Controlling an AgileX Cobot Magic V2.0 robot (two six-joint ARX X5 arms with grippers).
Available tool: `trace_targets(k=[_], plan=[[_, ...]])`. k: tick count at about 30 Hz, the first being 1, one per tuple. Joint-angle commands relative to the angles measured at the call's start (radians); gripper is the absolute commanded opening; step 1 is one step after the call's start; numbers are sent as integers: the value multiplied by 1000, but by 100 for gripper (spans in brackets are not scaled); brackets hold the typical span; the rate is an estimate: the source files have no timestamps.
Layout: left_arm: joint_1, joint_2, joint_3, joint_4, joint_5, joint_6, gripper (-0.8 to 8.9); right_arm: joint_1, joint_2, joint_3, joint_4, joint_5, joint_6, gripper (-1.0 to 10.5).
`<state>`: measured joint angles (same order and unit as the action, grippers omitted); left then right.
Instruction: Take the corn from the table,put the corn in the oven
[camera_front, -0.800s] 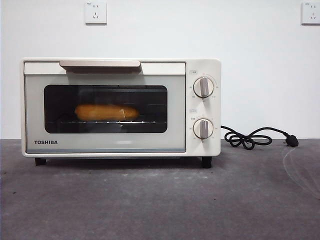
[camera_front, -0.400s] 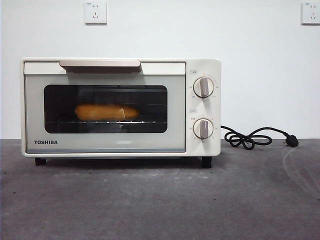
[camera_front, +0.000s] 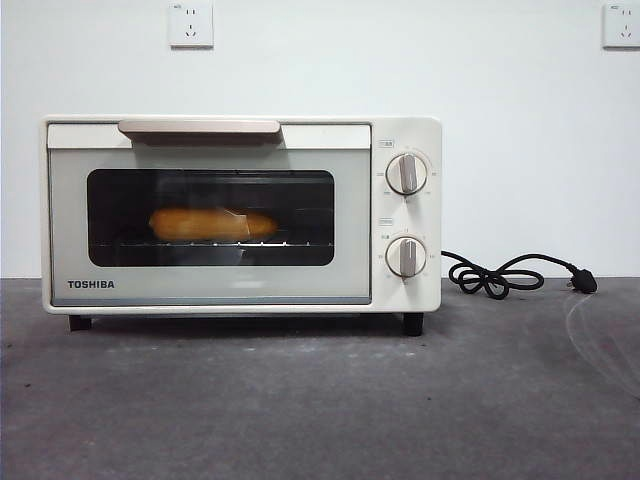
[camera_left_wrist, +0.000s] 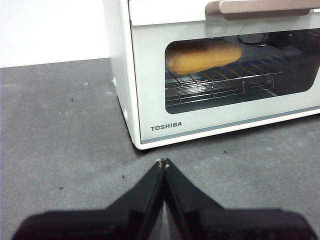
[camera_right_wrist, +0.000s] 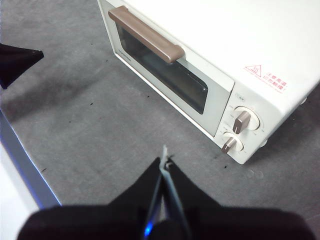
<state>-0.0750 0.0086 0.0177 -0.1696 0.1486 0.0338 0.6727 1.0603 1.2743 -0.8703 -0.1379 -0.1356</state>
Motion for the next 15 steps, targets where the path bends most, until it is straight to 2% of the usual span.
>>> trace_targets(k=[1,15], plan=[[-2,2,-8,10,0,12,-4,0,2,0,3,1,1,-12],[-2,8,-8,10,1,12,-4,0,2,0,3,1,1,-12]])
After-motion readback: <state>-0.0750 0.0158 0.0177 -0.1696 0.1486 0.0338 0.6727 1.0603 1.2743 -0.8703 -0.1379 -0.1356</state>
